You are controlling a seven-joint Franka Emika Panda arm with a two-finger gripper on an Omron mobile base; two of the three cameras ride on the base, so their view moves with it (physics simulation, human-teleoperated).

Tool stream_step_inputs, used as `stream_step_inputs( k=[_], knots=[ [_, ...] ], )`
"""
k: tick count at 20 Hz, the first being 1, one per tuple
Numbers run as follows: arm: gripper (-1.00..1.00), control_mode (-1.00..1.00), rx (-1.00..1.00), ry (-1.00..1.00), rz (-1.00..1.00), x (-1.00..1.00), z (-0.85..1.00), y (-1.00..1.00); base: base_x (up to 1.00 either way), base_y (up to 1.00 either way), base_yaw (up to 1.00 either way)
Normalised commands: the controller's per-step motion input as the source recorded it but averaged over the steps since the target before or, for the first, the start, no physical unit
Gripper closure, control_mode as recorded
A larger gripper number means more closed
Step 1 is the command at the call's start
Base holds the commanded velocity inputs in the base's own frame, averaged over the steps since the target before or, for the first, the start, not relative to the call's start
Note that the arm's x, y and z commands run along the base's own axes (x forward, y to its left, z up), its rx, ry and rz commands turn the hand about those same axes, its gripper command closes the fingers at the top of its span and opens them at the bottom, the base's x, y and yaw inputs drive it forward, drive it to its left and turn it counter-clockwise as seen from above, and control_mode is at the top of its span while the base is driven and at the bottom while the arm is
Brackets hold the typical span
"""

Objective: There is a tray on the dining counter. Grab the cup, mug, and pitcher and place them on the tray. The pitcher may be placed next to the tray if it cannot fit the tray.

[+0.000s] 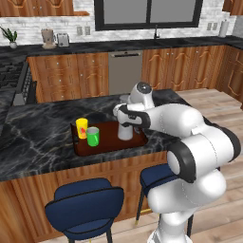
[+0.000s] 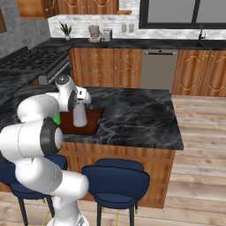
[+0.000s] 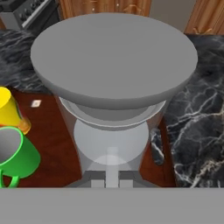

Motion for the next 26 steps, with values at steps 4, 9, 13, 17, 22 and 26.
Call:
stream_step_inputs(
  k=[4, 9, 13, 17, 22, 26],
  knots=[
    [1.00, -1.00, 0.00, 0.00, 0.00, 0.00, -0.23, 0.04, 0.00, 0.00, 0.00],
    [1.00, -1.00, 0.00, 0.00, 0.00, 0.00, -0.28, 0.06, 0.00, 0.00, 0.00],
    [1.00, -1.00, 0.00, 0.00, 0.00, 0.01, -0.17, 0.04, 0.00, 0.00, 0.00],
    [1.00, -1.00, 0.00, 0.00, 0.00, 0.12, 0.00, 0.00, 0.00, 0.00, 0.00],
    [1.00, -1.00, 0.00, 0.00, 0.00, 0.22, 0.00, 0.00, 0.00, 0.00, 0.00],
    [1.00, -1.00, 0.00, -0.01, 0.00, 0.26, 0.00, 0.00, 0.00, 0.00, 0.00]
  ],
)
